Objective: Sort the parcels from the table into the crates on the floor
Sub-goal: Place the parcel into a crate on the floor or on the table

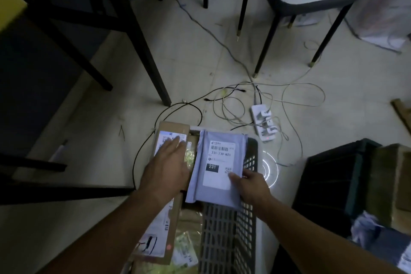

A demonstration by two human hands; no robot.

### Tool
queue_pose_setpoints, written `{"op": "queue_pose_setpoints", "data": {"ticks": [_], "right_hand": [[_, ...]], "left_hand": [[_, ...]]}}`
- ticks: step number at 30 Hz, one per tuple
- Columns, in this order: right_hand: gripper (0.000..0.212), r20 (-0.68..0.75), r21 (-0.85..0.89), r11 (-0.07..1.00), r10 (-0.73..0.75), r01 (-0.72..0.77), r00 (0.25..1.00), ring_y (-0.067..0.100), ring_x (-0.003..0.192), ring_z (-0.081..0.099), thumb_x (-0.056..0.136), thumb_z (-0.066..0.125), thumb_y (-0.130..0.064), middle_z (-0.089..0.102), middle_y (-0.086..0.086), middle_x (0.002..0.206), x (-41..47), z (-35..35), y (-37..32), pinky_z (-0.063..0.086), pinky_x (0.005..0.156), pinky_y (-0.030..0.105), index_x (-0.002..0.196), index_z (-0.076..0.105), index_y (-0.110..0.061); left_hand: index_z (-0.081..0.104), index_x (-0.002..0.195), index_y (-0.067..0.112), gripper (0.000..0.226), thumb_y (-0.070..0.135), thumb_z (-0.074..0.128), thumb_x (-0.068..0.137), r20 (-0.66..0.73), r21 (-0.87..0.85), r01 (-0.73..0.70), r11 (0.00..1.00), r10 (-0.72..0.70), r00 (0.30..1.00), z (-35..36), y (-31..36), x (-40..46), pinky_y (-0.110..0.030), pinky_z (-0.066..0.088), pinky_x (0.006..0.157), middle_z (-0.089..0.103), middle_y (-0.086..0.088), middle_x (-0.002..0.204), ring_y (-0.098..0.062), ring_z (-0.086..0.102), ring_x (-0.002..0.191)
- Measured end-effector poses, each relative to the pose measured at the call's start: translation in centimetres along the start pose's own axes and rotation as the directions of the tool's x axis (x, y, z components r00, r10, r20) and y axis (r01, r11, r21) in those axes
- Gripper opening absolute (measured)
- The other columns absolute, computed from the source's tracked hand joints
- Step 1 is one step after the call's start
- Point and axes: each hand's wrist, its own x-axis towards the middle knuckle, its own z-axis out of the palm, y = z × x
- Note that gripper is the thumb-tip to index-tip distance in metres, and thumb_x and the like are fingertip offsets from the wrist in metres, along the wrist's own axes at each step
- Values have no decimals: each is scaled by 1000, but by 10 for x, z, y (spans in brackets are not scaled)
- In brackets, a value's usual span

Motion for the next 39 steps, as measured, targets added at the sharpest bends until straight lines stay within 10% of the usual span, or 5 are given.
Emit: {"op": "queue_pose_setpoints", "data": {"ticks": [5, 13, 21, 25, 39], "right_hand": [[31, -41, -113, 993, -26, 22, 999, 25, 95, 71, 91, 72, -28, 75, 6, 109, 28, 15, 6, 59, 89, 39, 119, 73, -15], [34, -114, -210, 977, 1, -25, 994, 30, 102, 70, 91, 68, -29, 75, 12, 114, 46, 34, 17, 58, 91, 40, 121, 73, -12], [37, -237, -253, 967, -29, -33, 971, 30, 102, 67, 93, 67, -36, 69, 9, 110, 45, 53, 22, 42, 60, 21, 115, 67, -6], [46, -303, -234, 972, -54, -19, 952, 33, 97, 67, 82, 76, -39, 67, 15, 110, 36, 47, 19, 56, 83, 39, 110, 65, -5], [23, 231, -780, 525, -264, 341, 936, 17, 92, 69, 94, 56, -40, 71, -1, 107, -184, -82, -144, 59, 80, 32, 108, 62, -24]], "left_hand": [[17, 158, 8, 64, 28, 41, 103, 43, 206, -34, 978, 26, 999, 13, -12, 6, -22, -5, 116, 8, -9, 168, -22, 6, 155], [32, 152, -1, 64, 24, 54, 98, 6, 237, -45, 970, 45, 999, 25, -15, 4, -32, 9, 119, 23, -17, 163, -32, 19, 153], [9, 159, 7, 65, 31, 36, 105, 19, 244, -43, 969, 40, 999, 26, -14, 4, -31, 2, 124, -2, -9, 168, -24, -4, 155], [7, 159, 7, 70, 33, 41, 103, 90, 279, -45, 959, 20, 996, 22, -16, 5, -36, 8, 127, -3, -11, 168, -26, -3, 155], [7, 160, 10, 74, 37, 45, 102, 300, 149, -83, 985, 35, 953, -144, 96, -97, -35, 12, 124, -2, -11, 168, -23, 2, 155]]}}
